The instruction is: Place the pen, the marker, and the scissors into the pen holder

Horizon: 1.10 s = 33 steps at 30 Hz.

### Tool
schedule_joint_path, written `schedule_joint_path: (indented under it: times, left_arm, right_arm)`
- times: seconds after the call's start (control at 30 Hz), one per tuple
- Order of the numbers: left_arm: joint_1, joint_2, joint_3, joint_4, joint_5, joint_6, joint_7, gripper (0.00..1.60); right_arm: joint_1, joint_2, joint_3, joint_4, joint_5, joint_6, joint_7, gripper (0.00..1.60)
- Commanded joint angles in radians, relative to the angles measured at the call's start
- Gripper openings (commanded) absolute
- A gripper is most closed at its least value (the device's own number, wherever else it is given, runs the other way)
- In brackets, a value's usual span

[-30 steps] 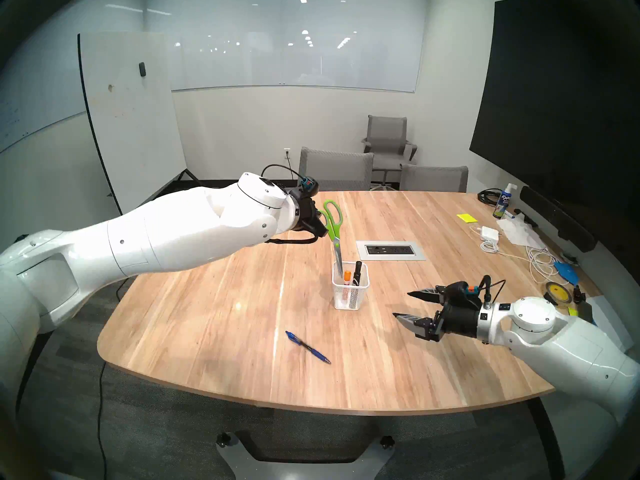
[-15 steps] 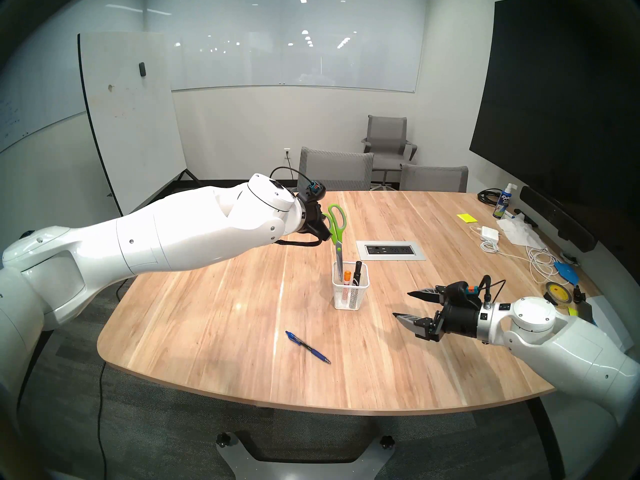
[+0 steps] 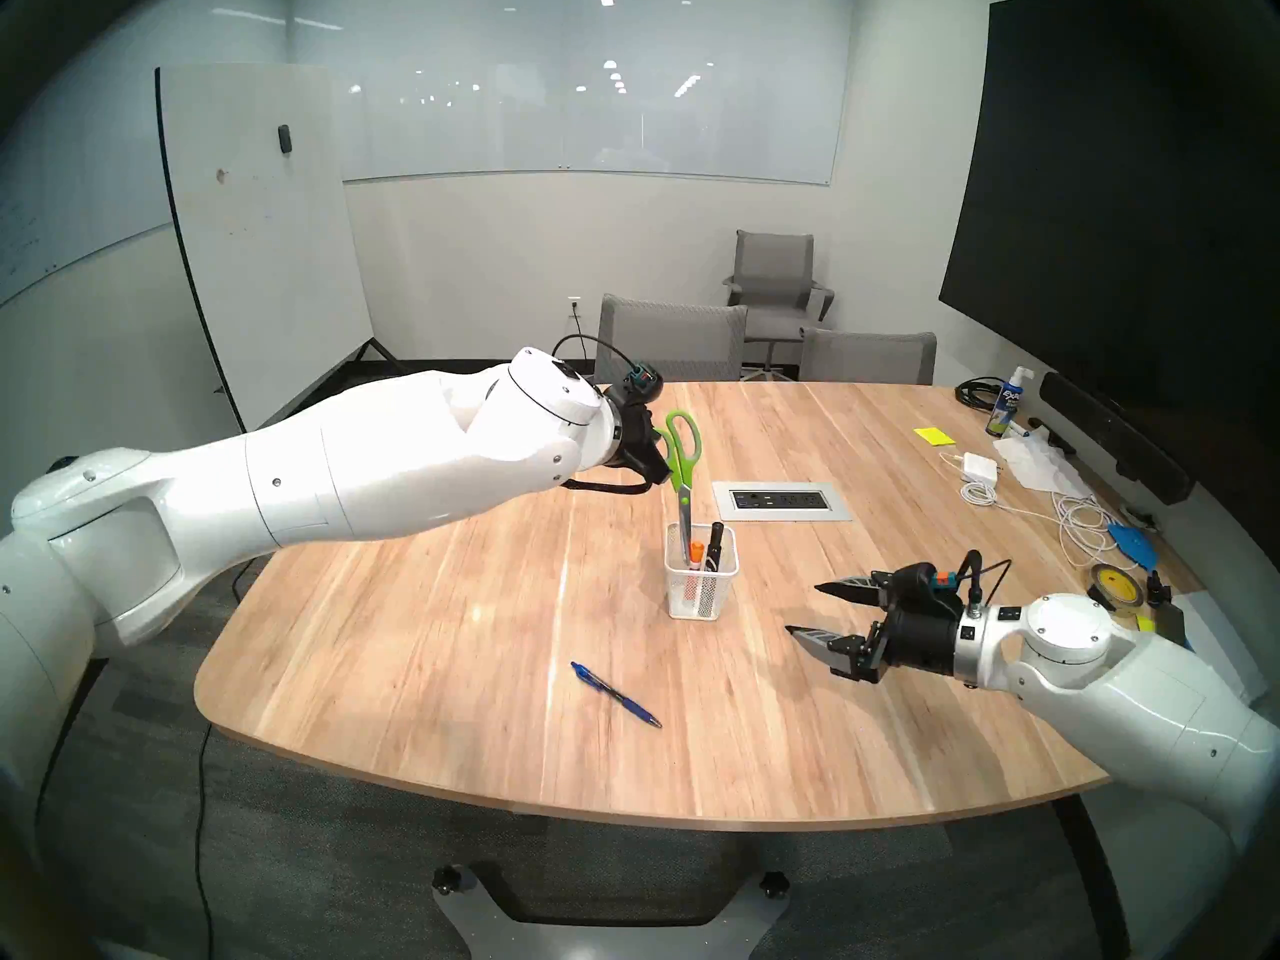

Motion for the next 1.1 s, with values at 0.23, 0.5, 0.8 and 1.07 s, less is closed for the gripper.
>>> schedule_joint_path:
  times: [0.23, 0.5, 0.8, 1.07]
  left_arm:
    - [-0.013, -0.007, -0.005, -0.012, 0.014, -0.011, 0.005, 0.00]
    - [-0.003, -0.003, 0.002, -0.015, 0.015, -0.017, 0.003, 0.00]
    - [0.010, 0.001, 0.010, -0.013, 0.016, -0.024, 0.003, 0.00]
    - [0.023, 0.009, 0.014, -0.016, 0.014, -0.032, 0.004, 0.00]
  right_arm:
    - [0.011, 0.003, 0.013, -0.006, 0.005, -0.007, -0.001, 1.60]
    - [0.011, 0.003, 0.013, -0.006, 0.005, -0.007, -0.001, 1.60]
    - [0.011, 0.003, 0.013, -0.006, 0.005, -0.007, -0.001, 1.60]
    - [0.011, 0.003, 0.013, -0.006, 0.005, -0.007, -0.001, 1.60]
